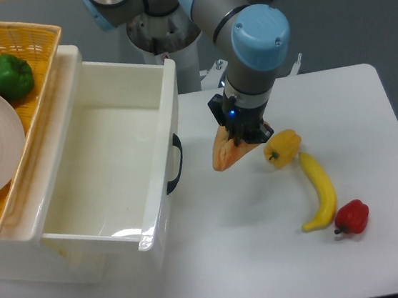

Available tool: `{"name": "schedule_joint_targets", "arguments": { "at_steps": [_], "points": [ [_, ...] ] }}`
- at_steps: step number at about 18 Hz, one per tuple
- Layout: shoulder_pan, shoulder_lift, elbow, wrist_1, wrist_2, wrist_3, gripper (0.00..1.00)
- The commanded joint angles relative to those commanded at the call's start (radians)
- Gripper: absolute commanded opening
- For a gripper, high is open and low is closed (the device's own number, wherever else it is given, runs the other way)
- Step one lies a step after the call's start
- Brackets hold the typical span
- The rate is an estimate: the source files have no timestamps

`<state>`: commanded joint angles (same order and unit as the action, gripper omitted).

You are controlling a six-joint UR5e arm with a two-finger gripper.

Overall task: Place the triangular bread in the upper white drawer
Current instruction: 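Lift the held triangular bread slice up from the table, then carry the bread slice over the open white drawer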

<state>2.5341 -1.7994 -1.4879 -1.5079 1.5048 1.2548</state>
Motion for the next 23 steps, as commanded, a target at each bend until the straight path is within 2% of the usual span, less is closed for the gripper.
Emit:
{"name": "schedule_joint_targets", "arguments": {
  "at_steps": [14, 18, 23],
  "points": [
    [0.0, 0.005, 0.021, -0.002, -0.014, -0.038, 0.02],
    [-0.002, 0.032, 0.038, -0.002, -0.061, -0.162, 0.02],
    [0.005, 0.1, 0.034, -0.005, -0.142, -0.328, 0.02]
  ]
}}
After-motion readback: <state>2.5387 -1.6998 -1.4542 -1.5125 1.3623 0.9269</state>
